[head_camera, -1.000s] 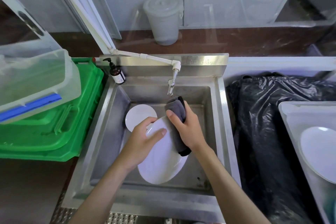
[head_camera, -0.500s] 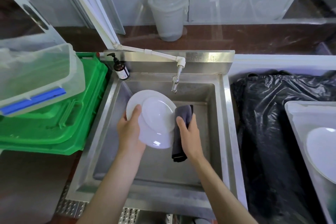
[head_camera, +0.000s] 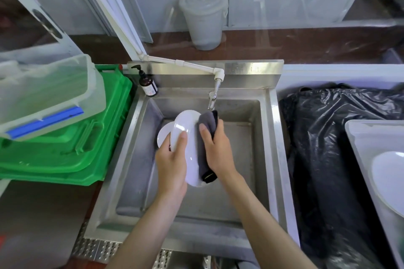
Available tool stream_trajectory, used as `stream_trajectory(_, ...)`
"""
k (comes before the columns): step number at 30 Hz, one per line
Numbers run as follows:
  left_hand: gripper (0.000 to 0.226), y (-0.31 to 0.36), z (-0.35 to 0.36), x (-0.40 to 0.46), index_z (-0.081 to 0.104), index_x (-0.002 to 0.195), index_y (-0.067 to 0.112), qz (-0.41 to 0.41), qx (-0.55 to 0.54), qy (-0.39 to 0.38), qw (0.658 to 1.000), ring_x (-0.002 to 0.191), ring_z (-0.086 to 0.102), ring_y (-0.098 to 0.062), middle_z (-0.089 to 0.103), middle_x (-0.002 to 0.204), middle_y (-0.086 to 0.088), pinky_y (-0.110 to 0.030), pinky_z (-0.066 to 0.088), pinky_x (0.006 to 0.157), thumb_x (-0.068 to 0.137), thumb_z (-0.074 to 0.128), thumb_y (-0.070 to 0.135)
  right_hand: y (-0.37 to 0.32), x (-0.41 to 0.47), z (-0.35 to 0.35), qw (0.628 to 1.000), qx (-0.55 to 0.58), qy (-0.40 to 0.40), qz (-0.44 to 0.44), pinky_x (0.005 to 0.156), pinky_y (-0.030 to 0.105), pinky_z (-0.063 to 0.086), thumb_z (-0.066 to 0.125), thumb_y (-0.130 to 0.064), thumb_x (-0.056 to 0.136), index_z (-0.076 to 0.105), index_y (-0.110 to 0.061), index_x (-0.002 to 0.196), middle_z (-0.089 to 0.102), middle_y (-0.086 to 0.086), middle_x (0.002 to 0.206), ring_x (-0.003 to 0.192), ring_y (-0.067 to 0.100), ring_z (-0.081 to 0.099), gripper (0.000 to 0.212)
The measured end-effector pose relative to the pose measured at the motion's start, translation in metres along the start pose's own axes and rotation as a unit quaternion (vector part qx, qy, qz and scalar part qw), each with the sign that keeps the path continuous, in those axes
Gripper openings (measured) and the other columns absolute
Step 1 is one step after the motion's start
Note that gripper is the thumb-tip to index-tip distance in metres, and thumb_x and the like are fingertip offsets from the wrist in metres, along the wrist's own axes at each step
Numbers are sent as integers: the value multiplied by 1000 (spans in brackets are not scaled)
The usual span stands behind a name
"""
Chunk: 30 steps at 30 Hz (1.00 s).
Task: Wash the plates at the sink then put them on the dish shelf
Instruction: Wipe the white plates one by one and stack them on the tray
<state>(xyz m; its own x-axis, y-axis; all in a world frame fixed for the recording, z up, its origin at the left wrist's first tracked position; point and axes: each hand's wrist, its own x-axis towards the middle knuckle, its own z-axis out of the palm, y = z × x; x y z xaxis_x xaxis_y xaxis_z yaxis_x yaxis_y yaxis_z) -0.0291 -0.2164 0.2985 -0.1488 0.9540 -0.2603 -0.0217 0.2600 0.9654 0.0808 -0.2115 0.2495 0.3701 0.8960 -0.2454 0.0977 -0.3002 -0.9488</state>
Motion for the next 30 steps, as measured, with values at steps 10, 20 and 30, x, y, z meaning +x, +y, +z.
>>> stream_trajectory(10, 17, 9, -11, 1, 75, 115, 19, 6, -29, -5, 1000, 110, 72, -20, 78, 110, 0, -40, 57, 96, 101, 66, 24, -5, -39, 15, 990, 2, -33, -140, 115, 19, 31, 53, -39, 103, 34, -29, 157, 40, -14, 159, 143, 0, 40, 58)
stream_trajectory(20, 34, 0, -17, -22, 71, 110, 52, 177, 177, -162, 954, 103, 64, 11, 73, 102, 31, -12, 49, 87, 102, 65, 19, 4, -21, 7, 990, 88, 64, 94, 90, 41, 55, 55, -44, 104, 64, -23, 107, 73, -4, 101, 102, 21, 70, 24)
stream_trajectory(30, 53, -40, -17, -4, 49, 148, 49, 319, 476, -248, 781, 138, 48, -3, 54, 148, 24, -36, 53, 101, 102, 62, 27, 7, -47, -13, 904, 343, -42, 252, 97, 38, 54, 49, -64, 99, 74, -10, 124, 78, 13, 116, 110, 25, 74, 65)
